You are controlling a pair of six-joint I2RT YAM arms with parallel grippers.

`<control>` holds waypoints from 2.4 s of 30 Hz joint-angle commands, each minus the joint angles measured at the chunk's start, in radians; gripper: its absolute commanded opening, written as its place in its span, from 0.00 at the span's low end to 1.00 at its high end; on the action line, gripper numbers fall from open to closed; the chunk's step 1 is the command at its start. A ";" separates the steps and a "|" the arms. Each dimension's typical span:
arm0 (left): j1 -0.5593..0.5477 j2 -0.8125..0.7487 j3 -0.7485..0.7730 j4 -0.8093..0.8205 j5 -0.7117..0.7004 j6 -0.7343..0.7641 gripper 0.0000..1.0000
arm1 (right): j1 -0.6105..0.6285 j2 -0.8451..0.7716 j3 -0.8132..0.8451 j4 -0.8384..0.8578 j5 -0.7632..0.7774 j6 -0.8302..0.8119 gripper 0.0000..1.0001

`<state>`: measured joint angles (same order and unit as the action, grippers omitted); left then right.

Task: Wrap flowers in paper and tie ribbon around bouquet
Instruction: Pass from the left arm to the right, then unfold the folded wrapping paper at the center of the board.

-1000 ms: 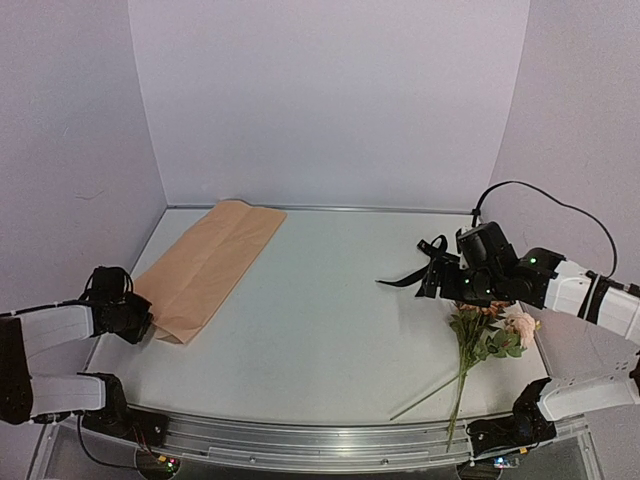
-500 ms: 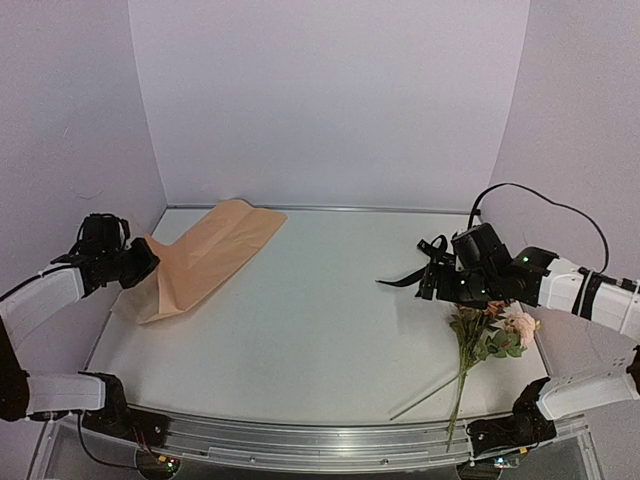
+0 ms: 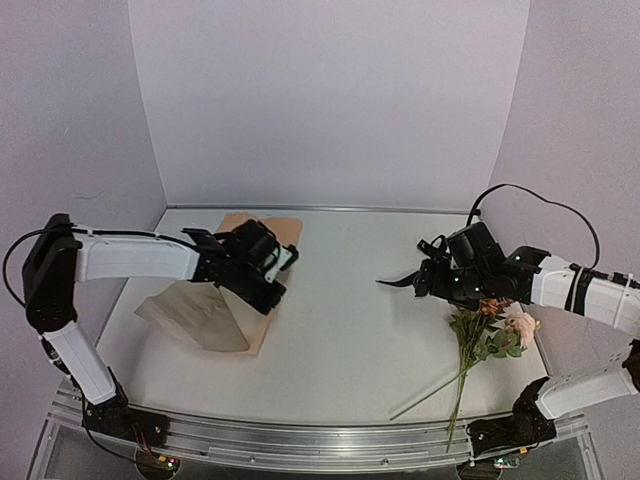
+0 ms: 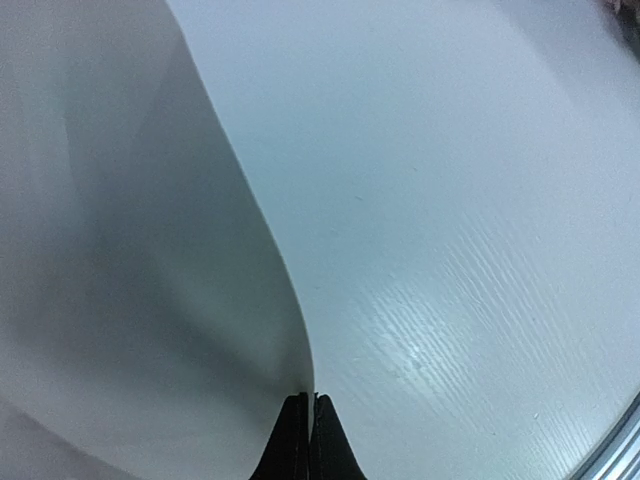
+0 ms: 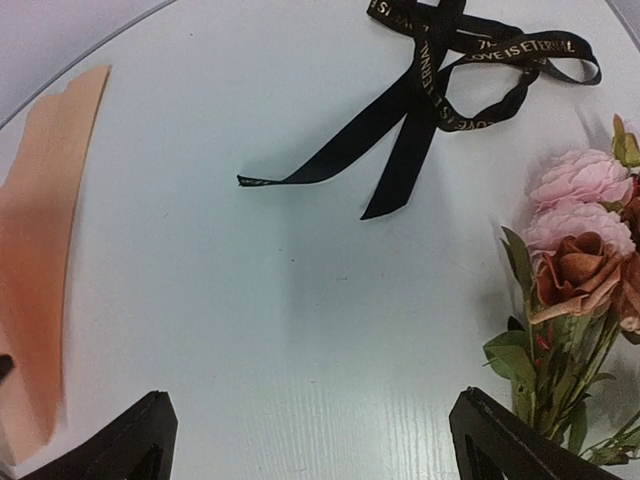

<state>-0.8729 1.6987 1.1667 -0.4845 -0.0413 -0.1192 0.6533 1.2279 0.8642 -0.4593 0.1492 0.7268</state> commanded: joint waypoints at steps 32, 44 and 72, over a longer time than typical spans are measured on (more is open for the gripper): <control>-0.303 0.058 -0.114 0.124 -0.158 0.079 0.00 | 0.067 0.875 0.667 0.285 -0.900 -0.122 0.85; -0.303 0.047 -0.123 0.138 -0.156 0.067 0.00 | 0.112 0.909 0.655 0.284 -0.898 -0.095 0.53; 0.385 -0.483 -0.409 0.461 0.210 -0.744 0.90 | 0.184 0.611 0.450 0.266 -0.318 0.018 0.00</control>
<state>-0.6690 1.1887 0.8412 -0.0796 0.0853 -0.5848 0.8036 1.9086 1.3393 -0.1964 -0.3381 0.7115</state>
